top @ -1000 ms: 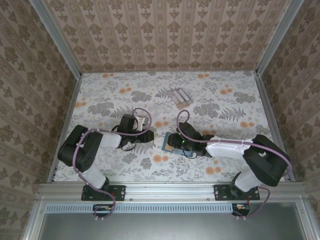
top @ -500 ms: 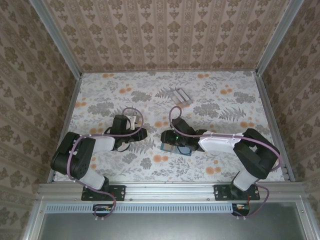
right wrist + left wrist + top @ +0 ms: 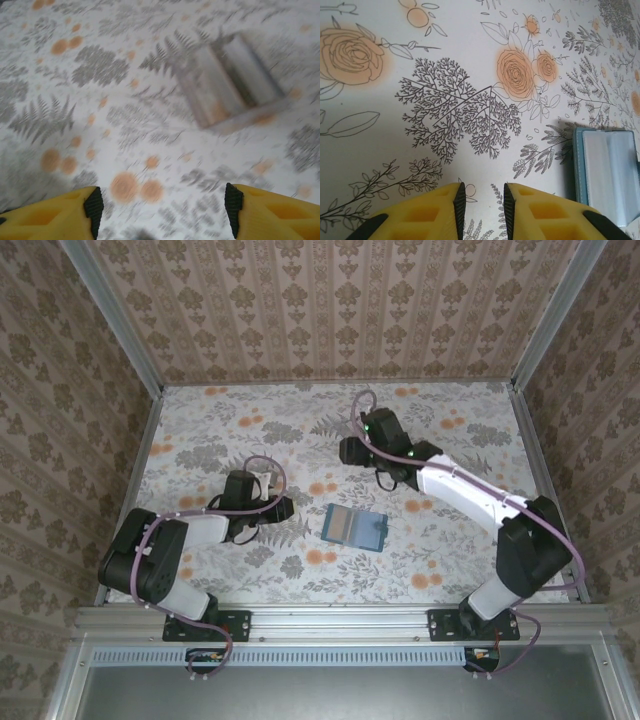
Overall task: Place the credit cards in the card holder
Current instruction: Pick up the credit card from the storage box.
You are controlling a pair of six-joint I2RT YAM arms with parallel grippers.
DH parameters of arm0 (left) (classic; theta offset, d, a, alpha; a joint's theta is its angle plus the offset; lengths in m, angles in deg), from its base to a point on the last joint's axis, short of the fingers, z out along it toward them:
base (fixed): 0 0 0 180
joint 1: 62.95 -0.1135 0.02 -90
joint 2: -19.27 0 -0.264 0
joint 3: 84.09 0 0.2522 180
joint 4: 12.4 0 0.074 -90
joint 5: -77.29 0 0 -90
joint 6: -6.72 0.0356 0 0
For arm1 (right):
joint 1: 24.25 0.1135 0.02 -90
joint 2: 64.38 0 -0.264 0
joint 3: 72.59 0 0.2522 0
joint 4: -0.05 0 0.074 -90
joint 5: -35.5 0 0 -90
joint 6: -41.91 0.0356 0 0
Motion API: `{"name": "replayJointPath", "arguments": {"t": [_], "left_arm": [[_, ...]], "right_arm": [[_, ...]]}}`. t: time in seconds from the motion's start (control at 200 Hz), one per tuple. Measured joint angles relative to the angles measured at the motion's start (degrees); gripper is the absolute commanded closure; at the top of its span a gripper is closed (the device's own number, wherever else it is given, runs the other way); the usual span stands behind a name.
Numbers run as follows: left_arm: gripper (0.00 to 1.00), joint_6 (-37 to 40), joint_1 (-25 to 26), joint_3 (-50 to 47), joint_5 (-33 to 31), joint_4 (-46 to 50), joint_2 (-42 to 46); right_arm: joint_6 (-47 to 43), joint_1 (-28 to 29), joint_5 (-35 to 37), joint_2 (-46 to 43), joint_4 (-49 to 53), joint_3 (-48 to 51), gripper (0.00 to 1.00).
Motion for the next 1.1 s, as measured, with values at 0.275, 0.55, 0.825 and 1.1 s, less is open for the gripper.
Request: {"name": "replayJointPath", "arguments": {"t": [0.275,0.55,0.825,1.1], "left_arm": [[0.68,1.2,1.8,0.2,-1.6,0.6,0.2],[0.67,2.4,2.3,0.4,-3.0,2.4,1.4],[0.67,2.6,4.6,0.6,-3.5,3.1,1.4],[0.66,2.6,4.6,0.6,-4.1,3.1,1.5]], "right_arm": [[-12.4,-4.2,1.0,16.4,8.8,-17.3,0.16],[-18.9,-5.7,2.9,28.9,14.8,-29.1,0.16],[-21.2,-8.3,5.7,34.3,17.5,-33.1,0.18],[-22.6,-8.5,9.8,35.9,17.5,-34.9,0.21]]}}
